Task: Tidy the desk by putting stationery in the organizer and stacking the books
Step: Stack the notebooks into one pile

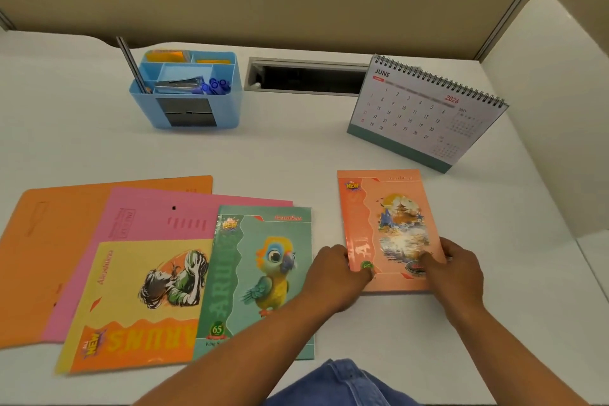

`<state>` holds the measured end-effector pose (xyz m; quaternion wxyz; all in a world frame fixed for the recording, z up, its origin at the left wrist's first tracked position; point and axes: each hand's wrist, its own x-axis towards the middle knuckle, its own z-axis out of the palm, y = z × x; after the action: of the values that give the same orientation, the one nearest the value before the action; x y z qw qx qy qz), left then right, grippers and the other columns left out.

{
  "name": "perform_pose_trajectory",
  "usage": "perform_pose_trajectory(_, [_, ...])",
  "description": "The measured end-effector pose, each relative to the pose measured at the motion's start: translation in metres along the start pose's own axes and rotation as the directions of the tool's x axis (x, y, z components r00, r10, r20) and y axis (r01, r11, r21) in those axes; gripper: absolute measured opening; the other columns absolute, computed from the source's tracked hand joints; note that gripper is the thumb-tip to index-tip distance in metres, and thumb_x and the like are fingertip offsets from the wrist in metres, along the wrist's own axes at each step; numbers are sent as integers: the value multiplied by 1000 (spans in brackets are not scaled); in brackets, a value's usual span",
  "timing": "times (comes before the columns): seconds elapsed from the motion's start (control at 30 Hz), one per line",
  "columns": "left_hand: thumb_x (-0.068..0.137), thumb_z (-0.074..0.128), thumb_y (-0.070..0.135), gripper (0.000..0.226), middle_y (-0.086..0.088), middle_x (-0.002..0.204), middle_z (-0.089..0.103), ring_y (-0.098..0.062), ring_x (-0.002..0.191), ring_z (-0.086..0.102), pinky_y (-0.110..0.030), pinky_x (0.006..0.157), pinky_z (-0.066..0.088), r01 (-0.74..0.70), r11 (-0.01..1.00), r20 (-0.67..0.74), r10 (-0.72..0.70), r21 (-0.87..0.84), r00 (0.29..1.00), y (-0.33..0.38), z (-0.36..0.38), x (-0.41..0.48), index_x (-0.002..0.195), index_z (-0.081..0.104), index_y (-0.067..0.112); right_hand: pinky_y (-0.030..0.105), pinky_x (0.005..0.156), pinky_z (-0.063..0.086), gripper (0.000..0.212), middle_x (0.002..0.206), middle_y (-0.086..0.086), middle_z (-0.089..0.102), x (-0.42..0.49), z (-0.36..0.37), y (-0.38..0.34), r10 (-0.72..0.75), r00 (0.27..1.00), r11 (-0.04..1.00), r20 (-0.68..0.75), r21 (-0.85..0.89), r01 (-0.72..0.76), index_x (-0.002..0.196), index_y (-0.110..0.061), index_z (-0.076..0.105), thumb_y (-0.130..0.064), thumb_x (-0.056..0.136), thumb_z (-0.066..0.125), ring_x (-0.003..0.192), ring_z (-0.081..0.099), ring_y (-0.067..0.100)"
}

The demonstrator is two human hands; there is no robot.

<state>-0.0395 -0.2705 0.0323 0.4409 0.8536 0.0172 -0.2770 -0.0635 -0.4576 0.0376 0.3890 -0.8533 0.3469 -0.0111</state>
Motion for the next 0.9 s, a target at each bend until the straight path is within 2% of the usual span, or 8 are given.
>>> perform_pose_trajectory(0.17, [83,62,58,63,-2,124,49,-17,111,56,-30,91,48,61,992,-93,-50,113,994,-6,-13,-13,131,51,19,54,96,43,62,127,10,56,-3,2,4,79,996,982,-36,-168,-84,135,-20,49,-32,78,72,117,52,36])
perform_pose_trajectory(0.23, [84,65,51,56,3,121,49,-11,107,55,-23,91,47,15,1000,-207,-10,20,978,-20,-30,-28,131,51,23,53,95,45,58,125,6,56,-15,1,-7,26,1000,994,-18,-104,-28,134,-23,48,-26,81,72,113,55,30])
perform_pose_trajectory(0.3, [84,68,45,42,9,111,50,-6,100,55,-16,83,44,-14,998,-344,-8,-61,939,-41,-53,-46,120,56,28,41,82,51,44,114,-1,60,-31,3,-17,-44,995,999,87,-15,46,125,-26,54,-20,84,70,97,62,19])
perform_pose_trajectory(0.37, [82,70,46,38,12,108,49,-7,99,54,-23,81,45,55,993,-468,-96,-101,878,-69,-76,-63,114,57,31,27,71,49,32,105,-7,64,-51,10,-27,-84,964,996,251,57,72,115,-26,58,-16,86,69,88,62,9])
perform_pose_trajectory(0.5, [81,71,41,46,4,110,51,-17,99,54,-34,82,45,284,956,-597,-270,-74,756,-117,-109,-95,121,58,20,19,79,47,33,107,-10,67,-85,42,-40,-57,814,998,579,42,39,118,-25,59,-23,87,69,95,64,5])
perform_pose_trajectory(0.7, [86,70,31,29,11,99,61,-6,84,62,-31,70,53,275,916,-399,-378,-293,835,-121,-116,-101,109,54,25,24,79,49,44,103,-9,66,-102,84,-48,10,801,1000,598,8,-19,125,-17,58,-27,85,71,93,63,6])
perform_pose_trajectory(0.8, [91,65,23,7,-4,82,70,-23,79,68,-35,71,52,240,846,-294,-410,-476,863,-116,-119,-96,88,67,17,24,72,48,34,97,-7,68,-104,88,-53,38,830,995,556,51,-80,115,-17,62,-22,83,73,91,64,8])
perform_pose_trajectory(0.9, [97,55,18,22,-12,88,75,-35,86,69,-40,77,51,189,698,-154,-398,-691,905,-111,-122,-96,90,75,11,30,76,53,30,94,0,72,-101,90,-53,80,815,981,574,101,-168,110,-16,63,-22,83,74,89,68,15])
